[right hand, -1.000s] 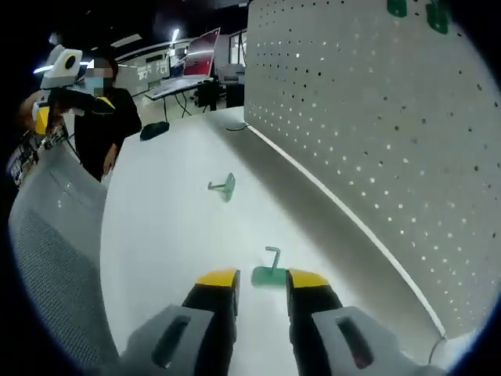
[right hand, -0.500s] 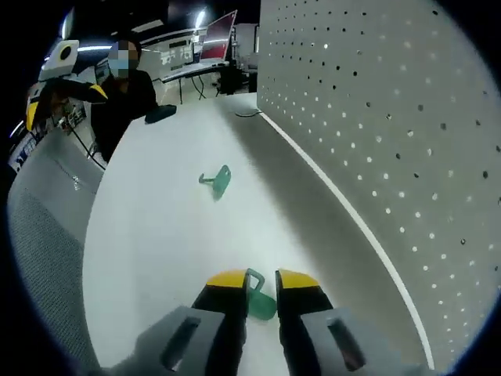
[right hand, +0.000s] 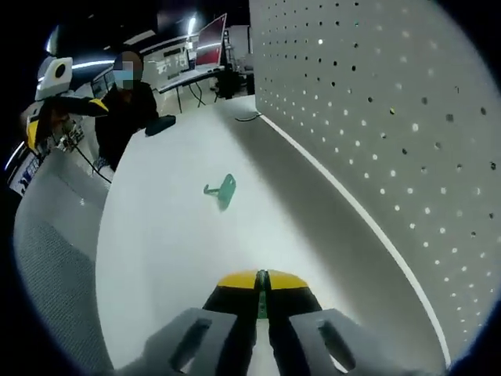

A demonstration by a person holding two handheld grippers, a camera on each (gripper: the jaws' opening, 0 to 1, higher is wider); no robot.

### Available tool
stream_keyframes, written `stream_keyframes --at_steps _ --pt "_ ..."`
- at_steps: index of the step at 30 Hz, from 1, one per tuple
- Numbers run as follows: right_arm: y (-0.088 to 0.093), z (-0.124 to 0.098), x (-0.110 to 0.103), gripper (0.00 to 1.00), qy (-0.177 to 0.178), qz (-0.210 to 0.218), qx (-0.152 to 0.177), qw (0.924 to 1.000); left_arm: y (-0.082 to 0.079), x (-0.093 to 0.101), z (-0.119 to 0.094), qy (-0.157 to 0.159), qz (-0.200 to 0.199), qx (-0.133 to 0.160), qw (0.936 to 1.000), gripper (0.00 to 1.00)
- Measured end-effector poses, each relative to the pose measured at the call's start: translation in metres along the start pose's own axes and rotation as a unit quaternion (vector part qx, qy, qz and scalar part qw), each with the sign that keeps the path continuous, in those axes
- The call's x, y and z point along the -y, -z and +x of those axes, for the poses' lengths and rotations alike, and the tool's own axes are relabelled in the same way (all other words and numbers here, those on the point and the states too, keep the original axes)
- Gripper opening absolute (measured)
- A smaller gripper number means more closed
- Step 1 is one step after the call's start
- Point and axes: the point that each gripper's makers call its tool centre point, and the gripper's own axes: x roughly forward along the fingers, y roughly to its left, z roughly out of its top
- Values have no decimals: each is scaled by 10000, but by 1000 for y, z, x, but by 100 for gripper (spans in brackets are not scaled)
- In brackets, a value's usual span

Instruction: Insert the hook assembly into the mounting plate slot until the hook locks in place.

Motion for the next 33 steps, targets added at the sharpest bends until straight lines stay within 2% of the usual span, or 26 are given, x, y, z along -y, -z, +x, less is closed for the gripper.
stream_keyframes --at_steps 3,8,22,26,27,33 --pt "0 -3 -1 0 56 270 77 9996 -2 -1 -1 0 28 2 10000 89" --pt "-2 -7 0 0 148 456 157 9987 -5 -1 -3 6 80 20 10000 90" --pt "-35 -26 2 0 382 1058 654 9915 -9 -1 -7 21 185 33 9998 90" --pt "-44 -33 -2 0 412 1294 810 9874 -14 -1 -7 15 226 79 9997 90" --pt "-49 -36 -3 0 406 1458 904 9843 -15 -1 -8 14 230 81 9997 90" --pt "-69 -54 -6 0 529 1719 1245 9758 -18 -1 -10 6 283 51 9996 89"
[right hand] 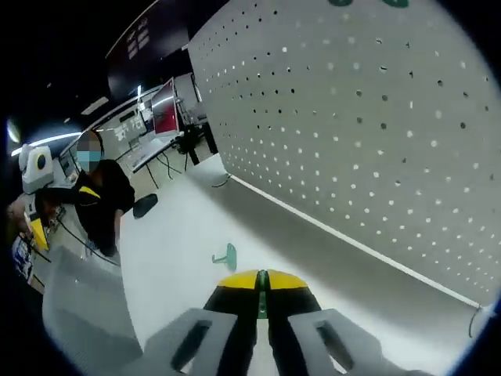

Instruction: Insert the hook assembly into the mounting plate slot until the hook locks in place.

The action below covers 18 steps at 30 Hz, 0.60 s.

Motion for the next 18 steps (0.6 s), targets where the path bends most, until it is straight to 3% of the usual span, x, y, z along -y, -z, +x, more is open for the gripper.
stream_keyframes --at_steps 12,18 --pt "-43 -27 -42 0 -38 346 804 9962 -15 -1 2 -2 -131 -30 9999 90" --pt "-70 -45 -67 0 -121 750 1397 9873 -26 0 13 -26 -96 -28 9999 91"
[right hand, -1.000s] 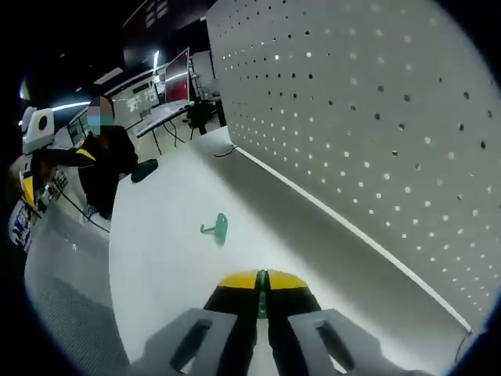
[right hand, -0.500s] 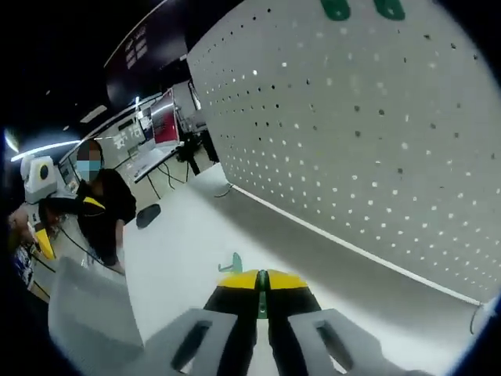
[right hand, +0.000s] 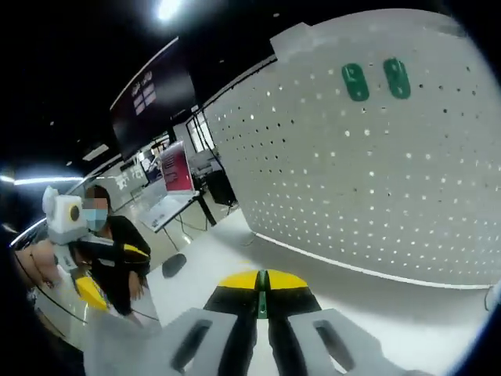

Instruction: Insert the hook assembly into the mounting plate slot until the hook locks in place.

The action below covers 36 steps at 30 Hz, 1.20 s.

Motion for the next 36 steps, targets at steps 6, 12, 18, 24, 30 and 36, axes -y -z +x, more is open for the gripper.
stream_keyframes --at_steps 6,12,18,24,30,36 --pt "-10 -8 -29 0 -104 177 304 9993 -12 7 13 66 -272 75 9996 89" --pt "-12 -11 -58 0 -222 274 536 9979 -18 16 21 234 -453 112 9986 79" --pt "-10 -12 -80 0 -311 312 750 9962 -24 21 25 316 -513 166 9980 73" --pt "-14 -6 -95 0 -394 399 874 9946 -27 21 24 317 -733 260 9965 65" --pt "-15 -1 -114 0 -545 318 962 9934 -36 27 22 653 -1268 538 9883 47" --pt "-16 2 -129 0 -713 256 1047 9916 -37 25 18 771 -1565 696 9822 32"
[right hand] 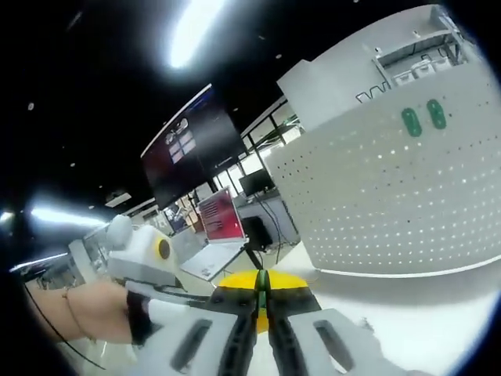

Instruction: Insert the hook assembly into the mounting plate slot until the hook locks in place.

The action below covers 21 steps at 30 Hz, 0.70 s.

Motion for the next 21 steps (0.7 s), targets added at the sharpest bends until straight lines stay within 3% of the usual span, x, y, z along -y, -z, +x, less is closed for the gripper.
stream_keyframes --at_steps 7,13,21 --pt "3 2 -7 0 -64 -30 2 10000 -3 -2 -6 43 -109 97 9999 8" --pt "3 2 -10 0 -84 -178 15 9998 1 1 -6 125 -24 31 9999 5" --pt "2 0 -14 0 -76 -255 -27 9996 -5 1 -9 115 -145 193 9996 1"
